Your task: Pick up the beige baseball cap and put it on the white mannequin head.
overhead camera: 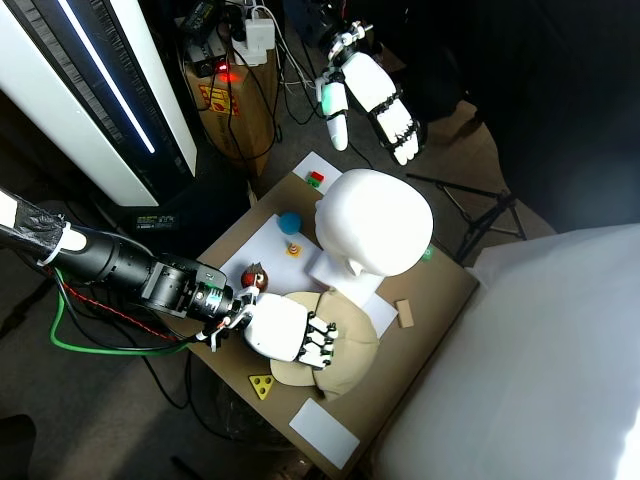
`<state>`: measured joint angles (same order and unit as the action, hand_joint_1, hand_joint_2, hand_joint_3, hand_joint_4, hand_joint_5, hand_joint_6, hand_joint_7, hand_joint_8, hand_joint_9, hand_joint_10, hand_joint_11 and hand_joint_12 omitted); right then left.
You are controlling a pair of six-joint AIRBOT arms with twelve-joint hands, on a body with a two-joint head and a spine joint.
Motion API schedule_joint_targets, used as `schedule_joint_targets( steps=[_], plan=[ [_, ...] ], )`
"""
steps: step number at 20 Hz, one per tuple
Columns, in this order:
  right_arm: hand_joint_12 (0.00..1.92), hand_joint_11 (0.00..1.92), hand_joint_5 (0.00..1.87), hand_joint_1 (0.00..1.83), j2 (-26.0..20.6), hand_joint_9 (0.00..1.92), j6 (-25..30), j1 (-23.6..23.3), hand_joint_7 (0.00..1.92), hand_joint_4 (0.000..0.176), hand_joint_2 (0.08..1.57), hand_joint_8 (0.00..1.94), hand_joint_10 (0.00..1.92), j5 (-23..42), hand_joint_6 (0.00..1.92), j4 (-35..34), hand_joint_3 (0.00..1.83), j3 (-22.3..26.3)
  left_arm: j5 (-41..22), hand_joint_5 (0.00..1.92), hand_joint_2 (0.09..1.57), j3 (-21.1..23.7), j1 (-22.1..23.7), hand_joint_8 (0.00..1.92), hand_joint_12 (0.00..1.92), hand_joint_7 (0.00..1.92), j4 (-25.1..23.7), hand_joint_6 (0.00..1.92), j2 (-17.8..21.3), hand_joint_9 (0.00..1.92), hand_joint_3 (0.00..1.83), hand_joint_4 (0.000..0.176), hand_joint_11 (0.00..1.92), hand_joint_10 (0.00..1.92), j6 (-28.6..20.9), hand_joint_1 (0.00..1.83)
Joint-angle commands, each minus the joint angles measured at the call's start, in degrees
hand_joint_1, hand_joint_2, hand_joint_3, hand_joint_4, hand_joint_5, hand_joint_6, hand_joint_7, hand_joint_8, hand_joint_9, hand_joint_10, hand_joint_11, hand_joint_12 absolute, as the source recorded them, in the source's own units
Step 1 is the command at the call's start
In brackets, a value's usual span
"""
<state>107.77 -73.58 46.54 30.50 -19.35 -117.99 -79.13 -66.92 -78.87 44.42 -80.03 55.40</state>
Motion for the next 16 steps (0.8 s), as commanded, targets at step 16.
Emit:
schedule_joint_targets(
  steps=[16],
  plan=[
    [1.45, 0.87, 0.84, 1.37, -1.12, 0.89, 0.19, -2.19, 0.96, 0.0, 1.14, 1.01, 1.39, 17.78, 0.98, -0.09, 0.0, -0.45, -5.0, 0.05, 1.16, 0.3, 0.19, 0.0, 0.38, 0.05, -2.5, 0.0, -0.04, 0.04, 0.0, 0.021, 0.0, 0.0, 4.88, 0.0]
  ],
)
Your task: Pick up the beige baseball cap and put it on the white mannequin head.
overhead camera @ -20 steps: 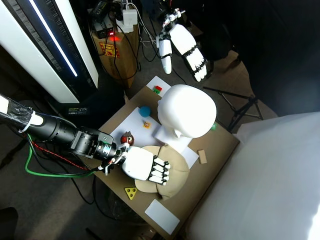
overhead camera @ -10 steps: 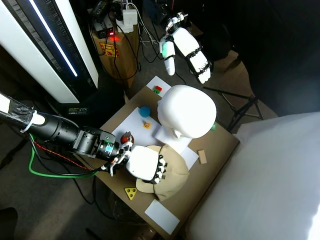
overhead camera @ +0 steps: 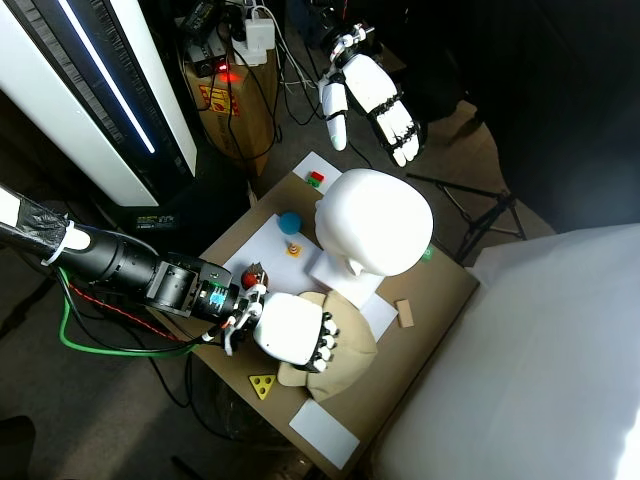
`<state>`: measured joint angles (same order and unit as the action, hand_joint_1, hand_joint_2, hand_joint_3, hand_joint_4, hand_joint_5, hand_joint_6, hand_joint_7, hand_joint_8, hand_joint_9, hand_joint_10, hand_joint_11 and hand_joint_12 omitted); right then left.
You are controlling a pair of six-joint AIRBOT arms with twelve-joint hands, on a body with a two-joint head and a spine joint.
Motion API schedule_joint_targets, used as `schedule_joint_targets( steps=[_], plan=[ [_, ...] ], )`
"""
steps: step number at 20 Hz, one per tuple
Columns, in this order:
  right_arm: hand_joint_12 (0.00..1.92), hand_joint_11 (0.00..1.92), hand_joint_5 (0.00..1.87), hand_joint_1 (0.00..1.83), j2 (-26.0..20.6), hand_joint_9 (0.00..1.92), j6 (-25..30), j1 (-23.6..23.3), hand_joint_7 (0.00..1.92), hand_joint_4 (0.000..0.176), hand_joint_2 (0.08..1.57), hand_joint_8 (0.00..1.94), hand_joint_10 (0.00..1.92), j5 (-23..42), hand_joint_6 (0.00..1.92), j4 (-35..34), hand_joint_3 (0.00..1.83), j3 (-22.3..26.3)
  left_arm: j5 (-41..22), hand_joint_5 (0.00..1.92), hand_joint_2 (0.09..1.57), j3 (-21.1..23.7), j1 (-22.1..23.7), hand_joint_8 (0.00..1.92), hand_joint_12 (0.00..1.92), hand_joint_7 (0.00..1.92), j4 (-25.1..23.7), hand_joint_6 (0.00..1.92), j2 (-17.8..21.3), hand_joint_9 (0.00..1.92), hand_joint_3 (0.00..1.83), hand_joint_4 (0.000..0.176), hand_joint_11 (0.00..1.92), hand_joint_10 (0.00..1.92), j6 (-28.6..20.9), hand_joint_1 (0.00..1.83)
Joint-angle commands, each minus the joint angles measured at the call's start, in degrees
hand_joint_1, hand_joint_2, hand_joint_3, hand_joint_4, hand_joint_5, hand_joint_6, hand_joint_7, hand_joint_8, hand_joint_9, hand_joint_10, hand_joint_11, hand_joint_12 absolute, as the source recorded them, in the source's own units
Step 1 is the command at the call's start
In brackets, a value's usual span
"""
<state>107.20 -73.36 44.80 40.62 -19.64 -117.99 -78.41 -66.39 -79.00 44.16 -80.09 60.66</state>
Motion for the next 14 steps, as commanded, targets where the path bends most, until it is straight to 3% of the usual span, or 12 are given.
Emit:
schedule_joint_targets(
  steps=[1, 6, 7, 14],
  plan=[
    [1.45, 0.87, 0.84, 1.37, -0.64, 0.89, -0.03, -0.56, 0.96, 0.0, 1.14, 1.01, 1.39, 8.33, 0.98, 0.22, 0.0, -0.44, -5.43, 0.05, 1.16, 0.17, 0.99, 0.0, 0.38, 0.05, -1.3, 0.0, 0.14, 0.04, 0.0, 0.021, 0.0, 0.0, 1.18, 0.0],
    [1.45, 0.87, 0.85, 1.37, -1.69, 0.89, -0.28, -1.04, 0.97, 0.0, 1.14, 1.0, 1.38, 15.73, 0.97, 2.2, 0.0, 0.77, -3.95, 0.05, 1.16, 0.83, 3.98, 0.0, 0.38, 0.05, 3.77, 0.0, 0.51, 0.04, 0.0, 0.021, 0.0, 0.0, 4.25, 0.0],
    [1.45, 0.88, 0.83, 1.37, -4.05, 0.9, -1.26, -1.35, 0.97, 0.0, 1.14, 0.99, 1.38, 19.18, 0.98, 2.5, 0.0, 5.15, -3.95, 0.06, 1.15, 1.22, 5.2, 0.0, 0.38, 0.06, 7.86, 0.01, 0.72, 0.04, 0.0, 0.019, 0.0, 0.0, 6.02, 0.0],
    [1.45, 0.88, 0.84, 1.37, -6.23, 0.93, -4.89, -3.86, 0.94, 0.0, 1.14, 1.02, 1.36, 24.55, 0.98, 3.33, 0.0, 9.72, -3.27, 0.06, 1.15, 1.12, 4.82, 0.0, 0.35, 0.05, 12.21, 0.0, 1.17, 0.04, 0.0, 0.018, 0.0, 0.0, 5.94, 0.0]
  ],
)
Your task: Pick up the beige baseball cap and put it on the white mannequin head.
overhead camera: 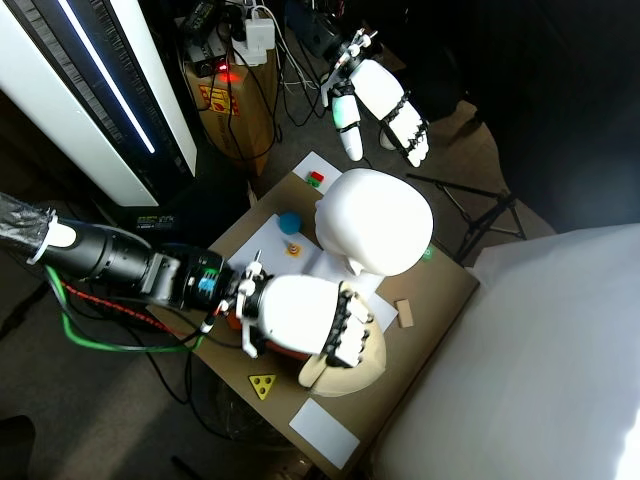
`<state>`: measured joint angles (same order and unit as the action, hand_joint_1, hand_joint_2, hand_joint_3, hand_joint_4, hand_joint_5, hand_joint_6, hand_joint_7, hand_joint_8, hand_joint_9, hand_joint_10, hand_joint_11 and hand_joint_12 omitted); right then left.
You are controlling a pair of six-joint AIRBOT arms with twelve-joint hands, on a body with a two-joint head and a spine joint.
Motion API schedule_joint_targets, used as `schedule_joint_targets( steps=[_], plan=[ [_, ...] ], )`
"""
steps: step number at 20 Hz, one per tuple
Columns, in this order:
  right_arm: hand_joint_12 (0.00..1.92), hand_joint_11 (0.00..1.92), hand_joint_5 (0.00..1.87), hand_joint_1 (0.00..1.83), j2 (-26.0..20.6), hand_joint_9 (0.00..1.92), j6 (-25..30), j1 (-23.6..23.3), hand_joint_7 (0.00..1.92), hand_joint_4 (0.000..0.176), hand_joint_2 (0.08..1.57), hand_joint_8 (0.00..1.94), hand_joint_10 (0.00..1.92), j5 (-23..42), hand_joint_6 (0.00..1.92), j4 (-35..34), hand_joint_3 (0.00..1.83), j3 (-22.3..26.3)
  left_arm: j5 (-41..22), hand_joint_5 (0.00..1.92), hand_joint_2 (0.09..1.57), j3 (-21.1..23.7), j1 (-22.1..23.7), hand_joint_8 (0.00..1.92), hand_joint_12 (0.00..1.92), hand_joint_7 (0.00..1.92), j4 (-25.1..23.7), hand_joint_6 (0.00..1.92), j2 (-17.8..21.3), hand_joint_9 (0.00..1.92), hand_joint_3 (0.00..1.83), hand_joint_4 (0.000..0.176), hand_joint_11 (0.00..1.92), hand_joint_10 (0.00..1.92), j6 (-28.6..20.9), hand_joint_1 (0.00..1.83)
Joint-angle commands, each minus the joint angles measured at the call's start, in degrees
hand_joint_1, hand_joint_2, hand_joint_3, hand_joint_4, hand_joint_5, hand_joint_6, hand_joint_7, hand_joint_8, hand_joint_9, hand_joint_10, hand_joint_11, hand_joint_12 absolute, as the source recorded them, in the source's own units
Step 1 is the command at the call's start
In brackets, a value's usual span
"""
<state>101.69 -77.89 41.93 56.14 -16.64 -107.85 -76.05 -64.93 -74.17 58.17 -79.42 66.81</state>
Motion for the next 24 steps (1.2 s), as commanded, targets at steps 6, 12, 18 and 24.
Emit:
schedule_joint_targets(
  steps=[6, 12, 18, 24],
  plan=[
    [1.43, 0.9, 0.82, 1.37, -4.59, 0.91, -1.31, -5.62, 0.92, 0.0, 1.15, 1.05, 1.38, 12.21, 0.99, 0.58, 0.0, 6.63, -3.18, 0.09, 1.16, -0.73, -0.08, 0.0, 0.41, 0.07, -0.79, 0.01, 0.53, 0.06, 0.0, 0.015, 0.0, 0.0, 0.59, 0.0],
    [1.41, 0.92, 0.79, 1.37, -3.9, 0.92, -4.67, -11.92, 0.89, 0.0, 1.16, 1.09, 1.38, 14.1, 1.02, 1.94, 0.0, 7.21, -2.59, 0.09, 1.16, -1.76, 0.06, 0.0, 0.36, 0.08, -2.12, 0.0, 0.48, 0.06, 0.0, 0.002, 0.0, 0.0, 0.34, 0.0],
    [1.41, 0.9, 0.81, 1.37, -8.98, 0.93, -6.1, -14.2, 0.89, 0.0, 1.15, 1.08, 1.36, 17.39, 1.01, 7.18, 0.0, 19.74, -0.77, 0.1, 1.17, -2.69, 0.31, 0.0, 0.36, 0.06, -3.81, 0.0, 0.53, 0.04, 0.0, 0.001, 0.0, 0.0, -0.34, 0.0],
    [1.5, 0.86, 0.83, 1.39, -10.26, 0.93, -12.88, -12.37, 0.92, 0.0, 1.14, 1.04, 1.33, 22.72, 0.97, 14.81, 0.0, 29.91, -0.46, 0.1, 1.17, -2.94, -0.3, 0.0, 0.36, 0.06, -4.44, 0.0, 0.86, 0.05, 0.0, 0.001, 0.0, 0.0, -0.96, 0.0]
  ],
)
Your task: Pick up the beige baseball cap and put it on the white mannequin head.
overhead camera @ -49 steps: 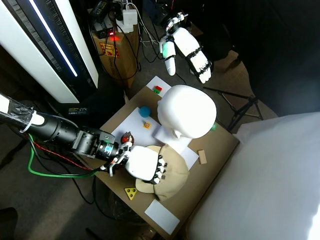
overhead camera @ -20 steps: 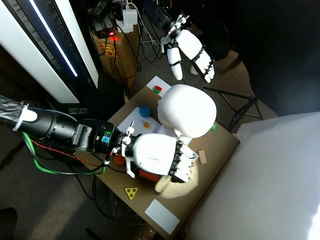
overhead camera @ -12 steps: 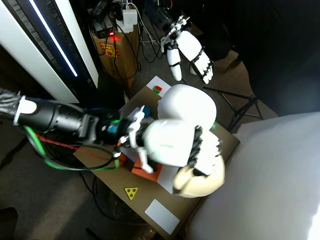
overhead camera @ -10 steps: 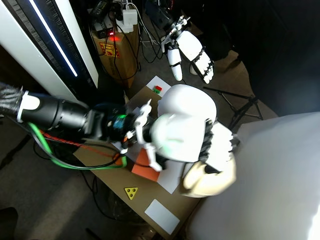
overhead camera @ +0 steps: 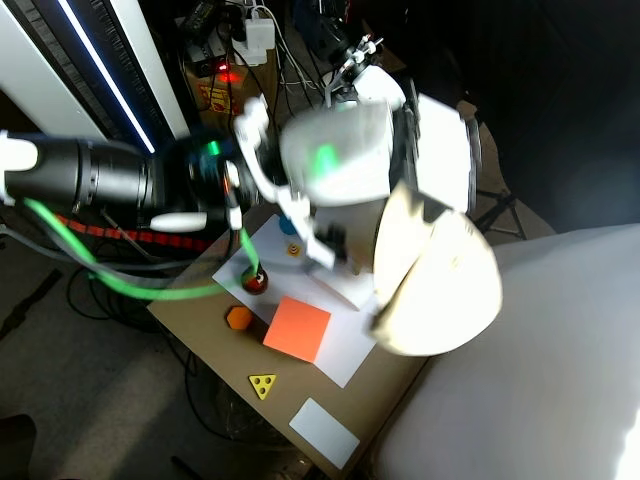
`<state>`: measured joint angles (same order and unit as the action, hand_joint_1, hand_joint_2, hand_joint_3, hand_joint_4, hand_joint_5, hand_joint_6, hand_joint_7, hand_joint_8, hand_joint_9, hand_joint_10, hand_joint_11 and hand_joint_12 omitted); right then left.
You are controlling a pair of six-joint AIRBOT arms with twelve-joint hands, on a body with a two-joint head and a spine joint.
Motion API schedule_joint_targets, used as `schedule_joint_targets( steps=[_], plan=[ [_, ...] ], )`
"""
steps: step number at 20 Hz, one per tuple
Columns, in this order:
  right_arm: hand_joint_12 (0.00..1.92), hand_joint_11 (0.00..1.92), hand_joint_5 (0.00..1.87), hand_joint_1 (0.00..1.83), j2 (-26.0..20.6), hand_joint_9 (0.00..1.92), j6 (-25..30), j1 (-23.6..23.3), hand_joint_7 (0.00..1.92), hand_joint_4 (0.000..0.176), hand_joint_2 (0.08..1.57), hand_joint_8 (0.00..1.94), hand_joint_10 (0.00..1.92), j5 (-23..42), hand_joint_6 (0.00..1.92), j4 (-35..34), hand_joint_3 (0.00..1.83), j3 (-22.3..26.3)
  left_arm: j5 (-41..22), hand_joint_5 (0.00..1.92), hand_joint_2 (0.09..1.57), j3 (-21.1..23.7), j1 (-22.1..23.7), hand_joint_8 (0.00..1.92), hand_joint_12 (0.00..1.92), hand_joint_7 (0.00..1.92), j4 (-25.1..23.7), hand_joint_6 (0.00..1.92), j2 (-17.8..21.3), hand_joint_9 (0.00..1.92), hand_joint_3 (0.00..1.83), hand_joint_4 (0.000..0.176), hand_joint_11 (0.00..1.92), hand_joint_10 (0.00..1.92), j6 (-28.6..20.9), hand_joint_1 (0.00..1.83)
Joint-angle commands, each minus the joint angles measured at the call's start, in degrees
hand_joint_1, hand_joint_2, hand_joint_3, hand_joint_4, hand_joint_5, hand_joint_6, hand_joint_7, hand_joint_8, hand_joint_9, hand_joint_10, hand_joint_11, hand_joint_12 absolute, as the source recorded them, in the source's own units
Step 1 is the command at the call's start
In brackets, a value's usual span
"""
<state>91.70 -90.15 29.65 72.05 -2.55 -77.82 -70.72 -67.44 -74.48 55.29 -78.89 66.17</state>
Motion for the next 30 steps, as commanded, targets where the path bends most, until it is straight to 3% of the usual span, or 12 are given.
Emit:
schedule_joint_targets(
  steps=[1, 10, 17, 25, 30],
  plan=[
    [1.43, 0.88, 0.85, 1.38, -0.28, 0.93, -0.77, 0.4, 0.93, 0.0, 1.14, 1.03, 1.35, 6.95, 0.96, 1.54, 0.0, 0.82, -5.85, 0.1, 1.17, -0.43, -0.16, 0.0, 0.36, 0.07, -1.51, 0.0, 0.39, 0.05, 0.0, 0.001, 0.0, 0.0, -0.53, 0.0],
    [1.42, 0.88, 0.83, 1.37, -0.19, 0.92, 1.72, 4.06, 0.93, 0.0, 1.14, 1.04, 1.36, 0.57, 0.97, 1.64, 0.0, 5.39, -5.63, 0.15, 1.17, 0.27, -1.54, 0.0, 0.37, 0.09, -1.85, 0.0, 0.0, 0.06, 0.0, 0.0, 0.0, 0.0, -0.13, 0.0],
    [1.42, 0.89, 0.85, 1.37, -2.07, 0.93, -1.09, 8.95, 0.93, 0.0, 1.14, 1.03, 1.35, 1.62, 0.98, 2.78, 0.0, 11.31, -7.94, 0.07, 1.17, -1.65, -1.64, 0.0, 0.27, 0.05, -1.86, 0.0, -2.27, 0.04, 0.0, 0.0, 0.0, 0.0, -1.83, 0.0],
    [1.41, 0.9, 0.85, 1.37, -2.11, 0.95, -6.17, 11.36, 0.92, 0.0, 1.14, 1.04, 1.33, -7.86, 0.97, 1.92, 0.0, 13.18, -9.18, 0.08, 1.17, -3.15, -1.51, 0.01, 0.27, 0.06, -4.04, 0.01, -4.33, 0.04, 0.0, 0.0, 0.0, 0.0, -3.45, 0.0],
    [1.4, 0.88, 0.85, 1.37, -2.51, 0.93, -2.21, 12.83, 0.93, 0.0, 1.14, 1.04, 1.35, -8.84, 0.97, -2.78, 0.0, 14.7, -9.26, 0.08, 1.17, -3.54, -1.59, 0.0, 0.27, 0.07, -4.03, 0.01, -4.47, 0.05, 0.0, 0.0, 0.0, 0.01, -3.91, 0.0]
  ],
)
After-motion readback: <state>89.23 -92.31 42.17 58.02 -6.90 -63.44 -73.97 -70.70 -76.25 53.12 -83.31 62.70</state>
